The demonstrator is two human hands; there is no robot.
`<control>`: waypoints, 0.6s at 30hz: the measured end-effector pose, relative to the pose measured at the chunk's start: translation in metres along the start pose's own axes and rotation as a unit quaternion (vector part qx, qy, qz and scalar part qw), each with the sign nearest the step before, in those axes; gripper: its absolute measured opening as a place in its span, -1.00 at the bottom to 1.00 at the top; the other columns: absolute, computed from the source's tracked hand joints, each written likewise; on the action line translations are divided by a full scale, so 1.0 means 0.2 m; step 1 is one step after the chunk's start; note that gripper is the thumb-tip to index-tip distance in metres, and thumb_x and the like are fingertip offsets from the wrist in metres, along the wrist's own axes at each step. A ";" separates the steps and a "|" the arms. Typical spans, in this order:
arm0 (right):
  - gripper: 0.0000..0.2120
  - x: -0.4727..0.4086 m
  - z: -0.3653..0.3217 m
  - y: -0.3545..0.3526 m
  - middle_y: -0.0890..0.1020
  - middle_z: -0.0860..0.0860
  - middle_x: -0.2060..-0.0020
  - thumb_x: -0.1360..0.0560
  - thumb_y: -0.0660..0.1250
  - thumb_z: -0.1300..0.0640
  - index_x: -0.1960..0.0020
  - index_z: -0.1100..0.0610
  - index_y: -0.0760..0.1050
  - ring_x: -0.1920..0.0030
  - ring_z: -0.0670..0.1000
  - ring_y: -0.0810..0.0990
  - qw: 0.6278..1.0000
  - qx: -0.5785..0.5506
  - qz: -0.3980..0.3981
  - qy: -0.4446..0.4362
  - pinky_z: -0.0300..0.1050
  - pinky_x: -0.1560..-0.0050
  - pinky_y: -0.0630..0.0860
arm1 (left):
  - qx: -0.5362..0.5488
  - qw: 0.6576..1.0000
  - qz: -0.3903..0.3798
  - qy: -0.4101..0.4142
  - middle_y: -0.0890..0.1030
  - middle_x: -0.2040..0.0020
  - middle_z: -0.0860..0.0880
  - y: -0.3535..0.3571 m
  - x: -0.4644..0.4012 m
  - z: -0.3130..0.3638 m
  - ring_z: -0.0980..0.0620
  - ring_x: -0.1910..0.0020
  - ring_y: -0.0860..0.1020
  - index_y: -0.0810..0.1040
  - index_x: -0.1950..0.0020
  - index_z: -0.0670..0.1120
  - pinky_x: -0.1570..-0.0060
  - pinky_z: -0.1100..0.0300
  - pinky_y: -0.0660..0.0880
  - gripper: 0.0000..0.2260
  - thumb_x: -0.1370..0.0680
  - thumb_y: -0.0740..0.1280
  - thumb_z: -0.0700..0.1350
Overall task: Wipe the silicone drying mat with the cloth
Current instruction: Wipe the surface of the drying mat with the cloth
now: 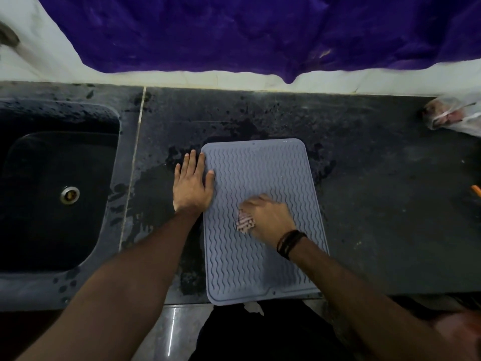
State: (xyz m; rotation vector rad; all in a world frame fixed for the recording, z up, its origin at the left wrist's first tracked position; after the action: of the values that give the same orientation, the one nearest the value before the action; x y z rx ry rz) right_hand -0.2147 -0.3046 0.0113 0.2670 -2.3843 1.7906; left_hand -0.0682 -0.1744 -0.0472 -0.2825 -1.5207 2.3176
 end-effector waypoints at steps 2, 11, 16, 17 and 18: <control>-0.58 0.02 0.00 -0.02 0.63 -0.01 -0.14 -0.33 0.47 0.09 -0.19 0.08 0.57 -0.19 0.04 0.53 1.000 -0.003 0.022 -0.006 -0.02 0.03 0.59 | -0.001 1.000 0.002 -0.003 0.08 -0.64 -0.07 0.00 0.00 0.00 -0.01 -0.63 -0.02 0.09 -0.64 -0.03 -0.59 -0.04 -0.12 -0.46 -0.69 -0.01 0.15; -0.42 -0.28 0.05 -0.07 0.43 -0.01 -0.38 -0.40 0.42 0.22 -0.39 0.09 0.40 -0.38 0.09 0.28 0.999 0.005 0.016 0.032 0.10 -0.35 0.30 | -0.001 1.000 0.006 -0.007 0.09 -0.64 -0.06 -0.01 0.00 0.00 0.00 -0.63 -0.02 0.11 -0.64 -0.03 -0.59 -0.05 -0.09 -0.48 -0.70 0.00 0.11; -0.43 -0.14 0.02 -0.01 0.50 0.03 -0.32 -0.34 0.49 0.16 -0.33 0.12 0.46 -0.34 0.12 0.37 1.000 0.001 0.023 0.000 0.13 -0.33 0.34 | -0.012 1.000 0.001 -0.008 0.07 -0.64 -0.06 -0.01 0.00 0.00 0.01 -0.63 -0.03 0.08 -0.64 -0.02 -0.59 -0.04 -0.10 -0.47 -0.69 -0.03 0.11; -0.45 -0.11 0.01 0.00 0.51 0.04 -0.31 -0.35 0.48 0.15 -0.32 0.13 0.47 -0.33 0.13 0.39 1.000 -0.006 0.025 -0.007 0.14 -0.33 0.35 | -0.013 1.000 -0.001 -0.009 0.06 -0.64 -0.06 0.00 0.00 0.00 0.01 -0.63 -0.04 0.06 -0.65 -0.02 -0.59 -0.03 -0.11 -0.47 -0.69 -0.04 0.12; -0.48 -0.08 0.00 0.01 0.53 0.05 -0.29 -0.37 0.46 0.15 -0.31 0.14 0.49 -0.32 0.14 0.41 0.999 -0.014 0.029 -0.012 0.16 -0.32 0.37 | -0.014 1.000 -0.004 -0.010 0.05 -0.65 -0.06 0.00 0.00 0.00 0.02 -0.63 -0.06 0.05 -0.65 -0.02 -0.59 -0.03 -0.12 -0.47 -0.70 -0.04 0.11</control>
State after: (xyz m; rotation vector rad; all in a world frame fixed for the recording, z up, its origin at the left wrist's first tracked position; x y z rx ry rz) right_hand -0.1999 -0.3040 0.0055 0.2191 -2.4574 1.7862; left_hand -0.0673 -0.1740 -0.0476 -0.2598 -1.5631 2.3001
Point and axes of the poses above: each hand's wrist, its own x-axis away from the middle knuckle, its own y-axis out of the palm, z = x × y, the point moved 9 cm from there along -x, towards the middle knuckle
